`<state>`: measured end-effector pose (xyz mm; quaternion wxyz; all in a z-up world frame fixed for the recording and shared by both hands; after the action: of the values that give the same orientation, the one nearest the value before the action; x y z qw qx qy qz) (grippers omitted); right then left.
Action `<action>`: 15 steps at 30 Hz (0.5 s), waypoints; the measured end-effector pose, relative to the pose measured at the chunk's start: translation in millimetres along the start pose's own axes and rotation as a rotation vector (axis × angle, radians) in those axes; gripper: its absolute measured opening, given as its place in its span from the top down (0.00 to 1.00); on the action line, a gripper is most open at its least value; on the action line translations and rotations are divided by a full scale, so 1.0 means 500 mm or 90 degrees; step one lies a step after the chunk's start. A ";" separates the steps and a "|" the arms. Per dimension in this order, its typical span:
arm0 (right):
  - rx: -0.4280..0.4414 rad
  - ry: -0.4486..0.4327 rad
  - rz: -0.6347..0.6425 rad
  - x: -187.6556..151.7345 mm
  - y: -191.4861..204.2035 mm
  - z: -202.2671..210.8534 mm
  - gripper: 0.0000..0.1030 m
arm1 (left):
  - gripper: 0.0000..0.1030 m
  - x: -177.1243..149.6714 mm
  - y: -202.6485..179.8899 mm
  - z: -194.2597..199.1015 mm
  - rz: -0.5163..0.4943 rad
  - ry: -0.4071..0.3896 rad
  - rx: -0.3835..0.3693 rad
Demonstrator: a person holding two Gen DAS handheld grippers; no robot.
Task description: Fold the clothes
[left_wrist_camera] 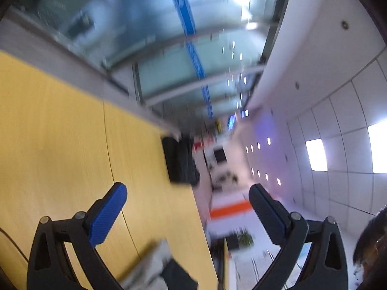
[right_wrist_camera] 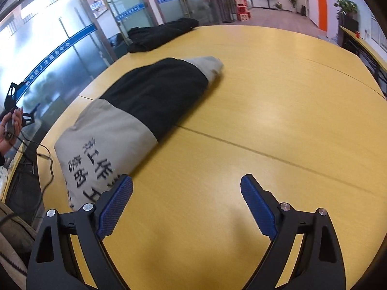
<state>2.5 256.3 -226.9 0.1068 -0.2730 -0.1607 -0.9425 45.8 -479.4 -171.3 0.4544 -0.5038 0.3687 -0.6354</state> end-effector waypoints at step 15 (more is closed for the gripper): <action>0.092 0.046 -0.098 0.003 -0.071 0.041 0.11 | 0.00 -0.416 0.107 -0.197 -0.441 0.739 0.290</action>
<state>0.8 296.5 -218.4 0.0589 -0.2173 -0.2450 -0.9430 -22.7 -297.6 -306.1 0.0507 -0.0651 0.2280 -0.9701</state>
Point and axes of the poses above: each gripper's, at about its wrist camera, not at the fingertips, and z roughly against the way its jaws point, y to its left, x to its top, the point moved 8 cm from there along -z, roughly the way its jaws point, and after that the axes turned 2 degrees about y, right-handed, at the moved point
